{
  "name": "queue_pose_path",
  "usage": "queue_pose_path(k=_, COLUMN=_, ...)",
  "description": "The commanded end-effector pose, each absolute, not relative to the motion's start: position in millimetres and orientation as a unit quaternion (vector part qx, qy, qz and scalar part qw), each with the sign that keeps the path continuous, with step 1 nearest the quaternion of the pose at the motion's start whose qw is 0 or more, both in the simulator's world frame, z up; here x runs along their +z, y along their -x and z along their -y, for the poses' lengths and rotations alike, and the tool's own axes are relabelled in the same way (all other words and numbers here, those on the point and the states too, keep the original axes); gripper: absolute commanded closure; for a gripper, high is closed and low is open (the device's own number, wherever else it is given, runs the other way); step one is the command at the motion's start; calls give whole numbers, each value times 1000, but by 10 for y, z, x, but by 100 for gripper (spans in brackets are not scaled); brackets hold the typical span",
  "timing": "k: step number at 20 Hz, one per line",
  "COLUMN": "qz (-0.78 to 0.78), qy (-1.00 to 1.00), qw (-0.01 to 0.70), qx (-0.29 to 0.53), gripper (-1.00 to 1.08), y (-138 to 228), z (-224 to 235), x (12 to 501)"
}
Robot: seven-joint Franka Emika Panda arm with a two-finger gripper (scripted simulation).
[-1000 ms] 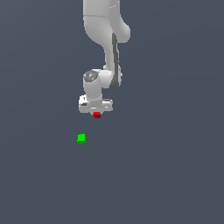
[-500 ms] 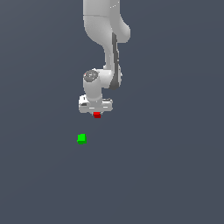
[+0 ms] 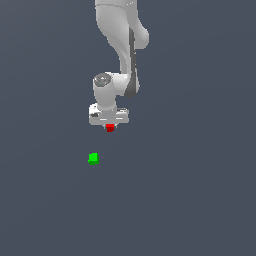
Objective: Stack the red cube on top of the green cube.
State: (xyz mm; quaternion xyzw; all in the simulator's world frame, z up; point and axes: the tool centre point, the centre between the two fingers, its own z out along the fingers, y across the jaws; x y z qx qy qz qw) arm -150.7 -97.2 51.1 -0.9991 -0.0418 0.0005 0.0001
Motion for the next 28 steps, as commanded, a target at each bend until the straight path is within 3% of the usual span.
queue_pose_path(k=1, qz=42, qy=999, qw=0, qx=0, gripper=108, y=1506, z=972, x=661)
queue_pose_path(k=13, qz=42, qy=999, qw=0, qx=0, gripper=108, y=1495, z=973, x=1179)
queue_pose_path(k=28, qz=42, qy=999, qw=0, qx=0, gripper=108, y=1274, z=1061, x=1107)
